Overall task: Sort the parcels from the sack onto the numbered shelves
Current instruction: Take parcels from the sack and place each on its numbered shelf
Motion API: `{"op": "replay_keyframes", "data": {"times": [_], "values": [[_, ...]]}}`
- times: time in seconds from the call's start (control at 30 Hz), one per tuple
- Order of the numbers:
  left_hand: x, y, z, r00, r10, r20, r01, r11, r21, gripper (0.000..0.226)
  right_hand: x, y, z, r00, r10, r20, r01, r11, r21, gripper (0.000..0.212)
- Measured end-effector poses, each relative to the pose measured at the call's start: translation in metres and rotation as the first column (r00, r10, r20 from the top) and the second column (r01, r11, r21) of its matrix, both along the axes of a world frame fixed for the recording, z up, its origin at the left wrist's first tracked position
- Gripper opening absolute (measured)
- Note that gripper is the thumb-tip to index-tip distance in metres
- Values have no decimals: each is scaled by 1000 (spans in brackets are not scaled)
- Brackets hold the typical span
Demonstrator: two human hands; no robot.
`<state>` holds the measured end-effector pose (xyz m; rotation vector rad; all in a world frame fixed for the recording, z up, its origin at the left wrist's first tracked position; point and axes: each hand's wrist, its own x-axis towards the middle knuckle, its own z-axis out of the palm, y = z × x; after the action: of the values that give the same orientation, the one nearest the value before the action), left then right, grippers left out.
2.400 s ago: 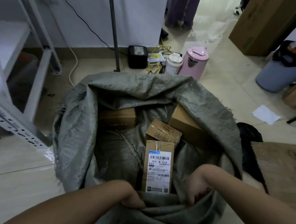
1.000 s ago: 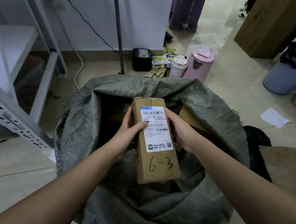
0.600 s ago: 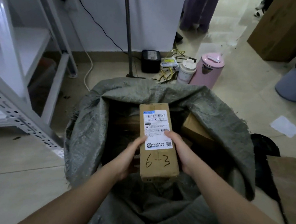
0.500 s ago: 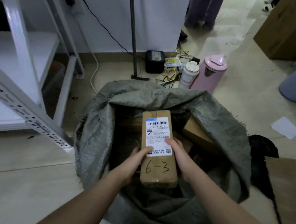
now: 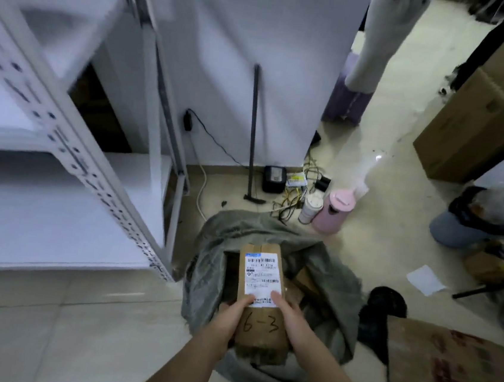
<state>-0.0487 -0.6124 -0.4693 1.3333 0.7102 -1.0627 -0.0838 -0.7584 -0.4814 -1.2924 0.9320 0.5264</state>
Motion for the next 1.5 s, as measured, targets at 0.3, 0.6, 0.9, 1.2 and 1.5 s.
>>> {"op": "replay_keyframes", "data": {"times": [0.3, 0.6, 0.9, 1.2, 1.5], "values": [[-23, 43, 205, 975, -197, 101, 191, 979, 67, 44, -18, 12, 120, 998, -31, 59, 37, 994, -99, 114], [-96, 83, 279, 950, -48, 308, 12, 993, 119, 43, -58, 75, 240, 972, 168, 162, -155, 984, -89, 63], [-145, 171, 321, 883, 53, 467, -151, 973, 174, 41, -84, 173, 272, 879, 393, 270, -371, 920, -130, 61], [-151, 318, 334, 825, 118, 553, -252, 952, 174, 51, -73, 326, 278, 786, 552, 279, -507, 833, -221, 84], [-130, 508, 317, 839, 46, 543, -216, 942, 255, 58, -64, 510, 272, 773, 581, 254, -554, 814, -177, 75]]}}
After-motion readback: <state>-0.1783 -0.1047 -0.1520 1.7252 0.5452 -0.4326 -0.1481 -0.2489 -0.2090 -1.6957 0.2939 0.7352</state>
